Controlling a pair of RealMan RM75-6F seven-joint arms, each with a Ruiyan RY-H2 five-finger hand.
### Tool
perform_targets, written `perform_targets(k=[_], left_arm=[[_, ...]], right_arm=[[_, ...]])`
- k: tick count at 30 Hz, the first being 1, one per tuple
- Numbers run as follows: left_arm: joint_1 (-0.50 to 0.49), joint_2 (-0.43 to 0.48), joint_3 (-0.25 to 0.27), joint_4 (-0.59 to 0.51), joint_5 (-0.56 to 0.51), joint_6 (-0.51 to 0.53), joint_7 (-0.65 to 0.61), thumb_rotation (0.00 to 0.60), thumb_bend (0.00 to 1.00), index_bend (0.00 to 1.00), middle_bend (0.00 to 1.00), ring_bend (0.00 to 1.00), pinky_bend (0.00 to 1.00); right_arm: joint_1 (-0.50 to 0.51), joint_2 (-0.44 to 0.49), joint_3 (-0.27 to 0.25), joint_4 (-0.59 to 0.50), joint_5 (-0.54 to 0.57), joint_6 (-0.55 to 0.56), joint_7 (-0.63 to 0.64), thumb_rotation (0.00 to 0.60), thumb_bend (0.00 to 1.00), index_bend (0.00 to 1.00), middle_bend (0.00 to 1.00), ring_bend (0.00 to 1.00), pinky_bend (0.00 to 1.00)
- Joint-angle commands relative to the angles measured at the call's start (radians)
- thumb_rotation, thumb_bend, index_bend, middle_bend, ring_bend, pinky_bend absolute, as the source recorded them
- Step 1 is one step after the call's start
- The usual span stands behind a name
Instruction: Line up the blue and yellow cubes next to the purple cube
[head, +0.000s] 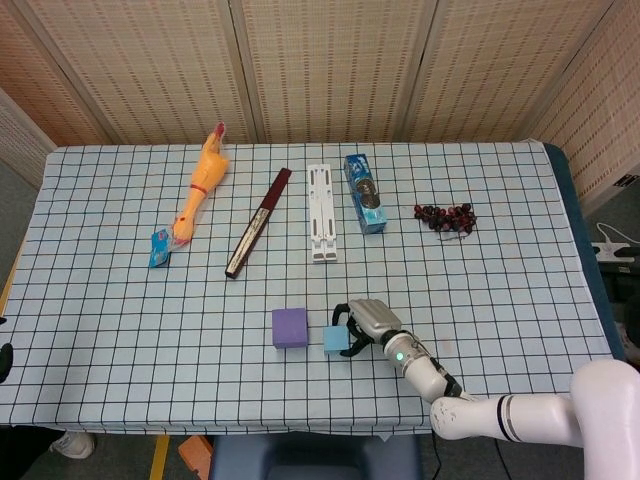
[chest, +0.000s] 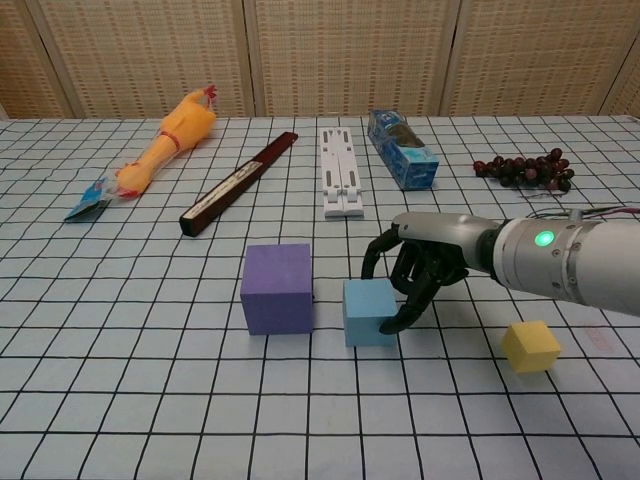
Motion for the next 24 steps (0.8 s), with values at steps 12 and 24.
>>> perform_targets(k=[12,24], left_arm=[[-0.001,-0.005,-0.002,0.002,0.001,0.001,0.011,0.600,0.42,0.38,0.37,0.30,0.41],[0.002,-0.009,-0.011,0.001,-0.013,0.004,0.009,0.600,0.42,0.36,0.37,0.30,0.41]], right_arm=[[-0.017,0.019,0.062,0.029,-0.030,-0.050,0.089,0.600,0.00,0.46,0.87,0.97,1.00],[-0.023,0.001,0.120,0.116,-0.099,-0.167,0.226,0.600,0.00,0.46,0.87,0.97,1.00]])
